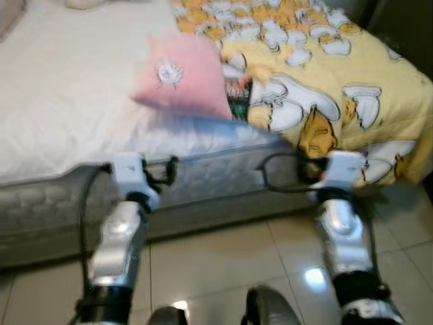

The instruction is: Clean up the room

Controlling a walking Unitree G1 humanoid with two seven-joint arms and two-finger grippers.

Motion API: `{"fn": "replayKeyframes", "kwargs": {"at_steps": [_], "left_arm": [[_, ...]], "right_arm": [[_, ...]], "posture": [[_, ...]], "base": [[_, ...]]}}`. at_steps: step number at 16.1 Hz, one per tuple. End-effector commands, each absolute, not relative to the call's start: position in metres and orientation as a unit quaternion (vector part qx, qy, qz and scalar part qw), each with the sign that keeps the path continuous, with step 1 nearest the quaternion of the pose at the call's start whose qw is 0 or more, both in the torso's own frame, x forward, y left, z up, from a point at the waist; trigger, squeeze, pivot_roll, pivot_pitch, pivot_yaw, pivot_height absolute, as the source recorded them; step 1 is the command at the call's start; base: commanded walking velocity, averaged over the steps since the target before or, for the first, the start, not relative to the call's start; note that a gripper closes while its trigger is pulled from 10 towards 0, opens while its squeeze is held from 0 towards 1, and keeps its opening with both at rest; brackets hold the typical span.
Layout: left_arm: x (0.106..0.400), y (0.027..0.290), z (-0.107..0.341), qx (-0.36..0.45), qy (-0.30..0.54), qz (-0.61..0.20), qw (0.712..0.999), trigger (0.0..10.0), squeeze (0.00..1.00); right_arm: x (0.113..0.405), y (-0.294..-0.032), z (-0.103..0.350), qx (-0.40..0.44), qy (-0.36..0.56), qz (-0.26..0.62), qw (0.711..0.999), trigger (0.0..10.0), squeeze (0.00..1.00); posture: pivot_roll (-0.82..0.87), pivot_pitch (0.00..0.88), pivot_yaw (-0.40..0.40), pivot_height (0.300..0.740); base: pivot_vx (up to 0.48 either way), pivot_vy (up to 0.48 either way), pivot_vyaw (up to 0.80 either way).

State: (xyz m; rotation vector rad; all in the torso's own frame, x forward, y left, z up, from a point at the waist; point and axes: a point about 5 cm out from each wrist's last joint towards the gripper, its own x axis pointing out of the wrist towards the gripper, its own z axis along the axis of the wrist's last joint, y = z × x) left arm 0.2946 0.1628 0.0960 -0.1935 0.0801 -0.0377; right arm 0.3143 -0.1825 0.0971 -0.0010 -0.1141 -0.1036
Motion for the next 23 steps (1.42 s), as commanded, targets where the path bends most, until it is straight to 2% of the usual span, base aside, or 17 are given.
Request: {"fn": "replayKeyframes", "kwargs": {"at_steps": [1, 5, 9, 16, 20, 23], "left_arm": [[0.292, 0.17, 0.096, -0.115, 0.045, 0.013, 0.992, 10.0, 0.0], [0.292, 0.147, 0.115, -0.038, -0.009, -0.052, 0.998, 10.0, 0.0], [0.297, 0.138, 0.14, 0.013, -0.07, -0.054, 0.996, 10.0, 0.0], [0.298, 0.137, 0.138, 0.015, -0.065, -0.05, 0.997, 10.0, 0.0], [0.299, 0.133, 0.143, 0.03, -0.078, -0.067, 0.994, 10.0, 0.0], [0.309, 0.127, 0.148, 0.049, -0.072, -0.092, 0.992, 10.0, 0.0]], "right_arm": [[0.315, -0.175, 0.099, 0.007, -0.062, -0.043, 0.997, 10.0, 0.0], [0.321, -0.165, 0.107, -0.036, -0.073, -0.015, 0.997, 10.0, 0.0], [0.33, -0.155, 0.123, -0.028, -0.092, 0.016, 0.995, 10.0, 0.0], [0.331, -0.157, 0.114, -0.015, -0.065, 0.013, 0.998, 10.0, 0.0], [0.332, -0.16, 0.114, -0.015, -0.064, 0.002, 0.998, 10.0, 0.0], [0.334, -0.166, 0.112, 0.001, -0.05, -0.013, 0.999, 10.0, 0.0]], "posture": [[-0.03, 0.0, 0.032, 0.728], [-0.03, 0.0, 0.022, 0.736], [-0.03, 0.0, 0.022, 0.736], [-0.03, 0.0, 0.024, 0.736], [-0.03, 0.0, 0.026, 0.736], [-0.02, 0.0, 0.024, 0.736]], "base": [[0.0, 0.0, -0.47], [0.077, 0.0, -0.41], [0.48, 0.0, 0.0], [0.458, 0.043, 0.0], [0.416, 0.144, 0.65], [0.16, 0.0, 0.0]]}}
